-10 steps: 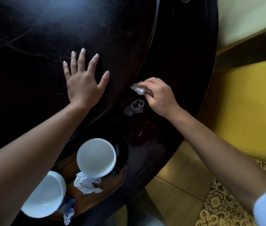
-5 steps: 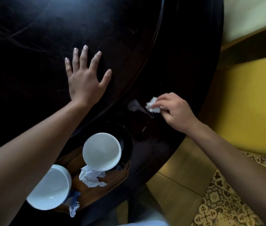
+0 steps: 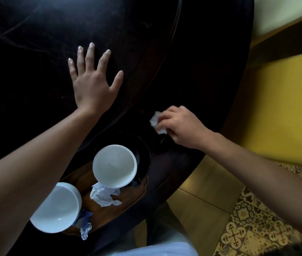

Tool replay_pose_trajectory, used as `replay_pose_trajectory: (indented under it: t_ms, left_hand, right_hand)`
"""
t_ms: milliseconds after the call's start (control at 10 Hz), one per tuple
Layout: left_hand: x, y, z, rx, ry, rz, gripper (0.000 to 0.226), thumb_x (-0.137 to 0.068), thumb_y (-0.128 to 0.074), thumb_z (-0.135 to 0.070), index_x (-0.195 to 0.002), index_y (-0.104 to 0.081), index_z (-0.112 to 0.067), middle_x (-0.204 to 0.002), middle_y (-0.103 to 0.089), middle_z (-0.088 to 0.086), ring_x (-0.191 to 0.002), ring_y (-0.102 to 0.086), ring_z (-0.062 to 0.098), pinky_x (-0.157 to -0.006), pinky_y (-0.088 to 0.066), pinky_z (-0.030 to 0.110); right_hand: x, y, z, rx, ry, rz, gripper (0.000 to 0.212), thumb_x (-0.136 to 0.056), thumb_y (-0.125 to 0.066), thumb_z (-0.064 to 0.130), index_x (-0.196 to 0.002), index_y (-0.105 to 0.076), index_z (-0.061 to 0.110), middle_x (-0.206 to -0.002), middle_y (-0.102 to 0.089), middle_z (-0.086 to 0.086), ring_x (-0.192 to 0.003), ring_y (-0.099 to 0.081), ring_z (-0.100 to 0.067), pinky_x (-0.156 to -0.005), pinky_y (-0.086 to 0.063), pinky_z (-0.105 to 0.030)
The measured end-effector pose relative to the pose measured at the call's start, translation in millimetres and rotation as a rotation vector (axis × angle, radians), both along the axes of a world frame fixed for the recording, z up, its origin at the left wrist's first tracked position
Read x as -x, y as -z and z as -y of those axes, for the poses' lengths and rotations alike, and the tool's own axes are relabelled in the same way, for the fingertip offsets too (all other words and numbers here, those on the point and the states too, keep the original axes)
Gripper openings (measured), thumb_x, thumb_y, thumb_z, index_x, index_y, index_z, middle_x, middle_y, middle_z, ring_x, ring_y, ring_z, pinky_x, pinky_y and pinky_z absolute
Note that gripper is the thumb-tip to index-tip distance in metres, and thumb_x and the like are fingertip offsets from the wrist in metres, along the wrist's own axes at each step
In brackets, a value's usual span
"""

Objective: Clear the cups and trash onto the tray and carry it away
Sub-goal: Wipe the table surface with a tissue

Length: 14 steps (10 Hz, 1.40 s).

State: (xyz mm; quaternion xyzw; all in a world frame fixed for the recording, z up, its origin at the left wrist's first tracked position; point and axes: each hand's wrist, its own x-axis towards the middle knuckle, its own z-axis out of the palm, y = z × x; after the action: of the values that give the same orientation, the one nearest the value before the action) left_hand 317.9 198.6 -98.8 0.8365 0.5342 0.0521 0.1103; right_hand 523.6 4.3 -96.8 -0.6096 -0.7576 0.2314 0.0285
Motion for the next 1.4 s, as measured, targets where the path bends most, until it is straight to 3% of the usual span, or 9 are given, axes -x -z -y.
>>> replay_pose_trajectory:
  t_ms: [200, 300, 400, 500, 600, 800, 900, 1100, 1400]
  left_hand:
    - [0.1, -0.8, 0.2, -0.001, 0.006, -0.003, 0.069, -0.099, -0.034, -0.066, -0.158, -0.032, -0.030, -0.171, -0.013, 0.007, -0.158, -0.002, 0.030, -0.125, 0.000, 0.055]
    - [0.0, 0.0, 1.3, -0.003, 0.003, -0.001, 0.069, -0.099, -0.035, -0.066, -0.158, -0.033, -0.030, -0.171, -0.013, 0.007, -0.158, -0.003, 0.030, -0.125, 0.000, 0.055]
    - [0.1, 0.6, 1.5, -0.004, 0.000, -0.010, 0.069, -0.099, -0.034, -0.067, -0.158, -0.032, -0.031, -0.171, -0.013, 0.007, -0.158, -0.002, 0.029, -0.126, 0.000, 0.054]
    - [0.0, 0.3, 1.3, 0.000, -0.005, -0.008, 0.069, -0.098, -0.034, -0.067, -0.158, -0.033, -0.031, -0.171, -0.013, 0.006, -0.158, -0.002, 0.029, -0.126, 0.000, 0.054]
    - [0.0, 0.8, 2.2, -0.003, -0.006, -0.004, 0.069, -0.098, -0.034, -0.067, -0.157, -0.033, -0.031, -0.171, -0.014, 0.006, -0.158, -0.003, 0.029, -0.126, 0.000, 0.054]
    - [-2.5, -1.3, 0.6, -0.003, -0.007, 0.009, 0.068, -0.099, -0.035, -0.066, -0.157, -0.034, -0.030, -0.171, -0.014, 0.006, -0.158, -0.004, 0.030, -0.126, 0.001, 0.053]
    - [-4.0, -1.7, 0.2, 0.000, -0.009, 0.004, 0.069, -0.098, -0.035, -0.066, -0.157, -0.033, -0.030, -0.171, -0.014, 0.007, -0.158, -0.003, 0.030, -0.126, 0.000, 0.054]
    - [-5.6, -0.8, 1.2, 0.000, -0.012, -0.002, 0.069, -0.099, -0.035, -0.066, -0.157, -0.033, -0.030, -0.171, -0.013, 0.007, -0.158, -0.003, 0.030, -0.126, 0.001, 0.053]
    - [-2.8, -0.2, 1.3, 0.000, -0.009, -0.011, 0.069, -0.098, -0.034, -0.066, -0.158, -0.032, -0.031, -0.171, -0.013, 0.007, -0.158, -0.003, 0.030, -0.126, 0.001, 0.053]
  right_hand:
    - [-29.4, -13.8, 49.1, 0.082, 0.062, -0.021, 0.029, -0.084, -0.069, 0.006, -0.104, -0.075, 0.026, -0.113, -0.067, 0.002, -0.108, -0.060, -0.025, -0.084, -0.050, -0.041]
    - [-44.8, -18.3, 34.3, -0.031, 0.282, -0.150, 0.028, -0.081, -0.063, 0.005, -0.102, -0.078, 0.017, -0.109, -0.069, -0.005, -0.101, -0.060, -0.026, -0.088, -0.051, -0.038]
    - [-65.0, -8.7, -8.1, -0.202, 0.544, -0.140, 0.030, -0.083, -0.060, 0.007, -0.107, -0.076, 0.015, -0.110, -0.070, -0.008, -0.100, -0.061, -0.027, -0.089, -0.048, -0.035]
    - [-80.0, 6.9, -43.8, -0.243, 0.714, -0.086, 0.033, -0.089, -0.057, 0.012, -0.118, -0.071, 0.014, -0.115, -0.069, -0.005, -0.107, -0.061, -0.024, -0.092, -0.047, -0.030]
    - [-76.6, 14.1, -51.9, -0.182, 0.717, -0.059, 0.030, -0.091, -0.056, 0.017, -0.116, -0.072, 0.015, -0.116, -0.067, -0.004, -0.109, -0.058, -0.023, -0.090, -0.042, -0.025]
    - [-13.6, 5.6, 29.4, -0.034, 0.457, -0.093, 0.030, -0.080, -0.056, 0.019, -0.103, -0.074, 0.015, -0.111, -0.066, -0.006, -0.100, -0.059, -0.030, -0.088, -0.051, -0.040]
    - [0.6, -1.2, 64.8, -0.002, 0.468, -0.131, 0.025, -0.084, -0.057, 0.016, -0.102, -0.075, 0.017, -0.110, -0.066, -0.001, -0.102, -0.059, -0.025, -0.086, -0.053, -0.042]
    - [2.2, -17.6, 41.7, -0.116, 0.439, -0.283, 0.019, -0.083, -0.062, 0.013, -0.095, -0.077, 0.016, -0.105, -0.068, 0.000, -0.100, -0.057, -0.018, -0.087, -0.048, -0.027]
    - [23.9, 0.7, 1.2, 0.018, 0.120, -0.157, 0.029, -0.084, -0.066, 0.015, -0.110, -0.075, 0.024, -0.115, -0.070, 0.003, -0.103, -0.059, -0.025, -0.084, -0.053, -0.041]
